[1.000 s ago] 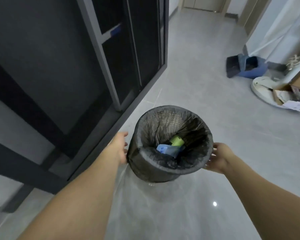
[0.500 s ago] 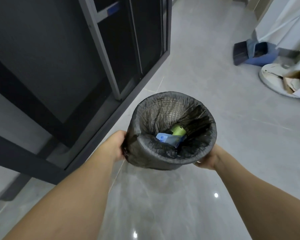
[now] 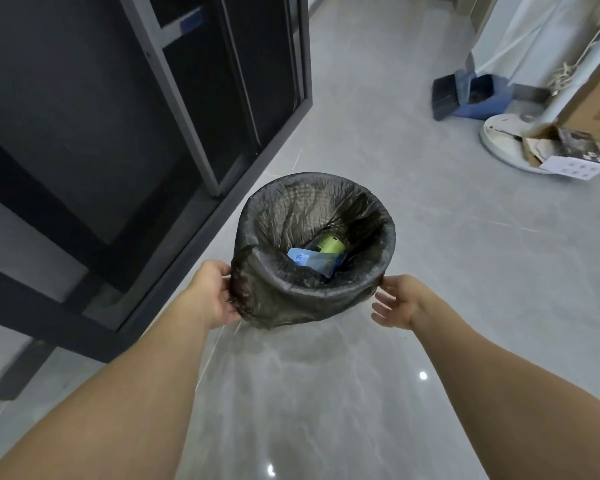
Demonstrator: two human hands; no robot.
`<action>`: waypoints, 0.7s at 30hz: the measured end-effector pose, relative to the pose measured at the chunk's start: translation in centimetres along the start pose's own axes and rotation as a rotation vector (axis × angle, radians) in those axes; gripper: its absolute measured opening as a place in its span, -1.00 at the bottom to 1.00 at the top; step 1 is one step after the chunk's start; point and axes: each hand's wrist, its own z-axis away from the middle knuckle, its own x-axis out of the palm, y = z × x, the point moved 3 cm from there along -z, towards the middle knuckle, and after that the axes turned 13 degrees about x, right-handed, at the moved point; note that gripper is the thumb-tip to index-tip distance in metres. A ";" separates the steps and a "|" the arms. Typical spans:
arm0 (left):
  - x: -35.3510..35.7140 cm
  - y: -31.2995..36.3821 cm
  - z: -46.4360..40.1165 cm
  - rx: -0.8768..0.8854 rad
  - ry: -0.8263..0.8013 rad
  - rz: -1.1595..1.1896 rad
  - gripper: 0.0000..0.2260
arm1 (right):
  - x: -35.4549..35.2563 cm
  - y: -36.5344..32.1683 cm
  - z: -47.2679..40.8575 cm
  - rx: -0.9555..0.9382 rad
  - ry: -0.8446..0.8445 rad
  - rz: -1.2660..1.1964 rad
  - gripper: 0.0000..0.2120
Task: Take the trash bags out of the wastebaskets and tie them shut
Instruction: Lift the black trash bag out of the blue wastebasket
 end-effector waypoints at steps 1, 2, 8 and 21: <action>0.2 0.0 0.5 0.001 -0.003 0.004 -0.71 | -0.2 0.1 0.2 0.006 0.006 0.002 -0.71; 0.4 0.1 1.0 0.007 -0.010 0.011 -0.71 | -0.4 0.1 0.5 0.008 -0.003 0.003 -0.63; 0.7 0.7 1.8 0.015 -0.021 0.111 -0.70 | 0.1 1.7 1.4 0.023 -0.075 -0.031 -0.64; 1.7 1.5 2.8 0.037 0.051 0.256 -0.68 | 2.6 5.4 1.2 0.169 -0.141 0.000 -0.80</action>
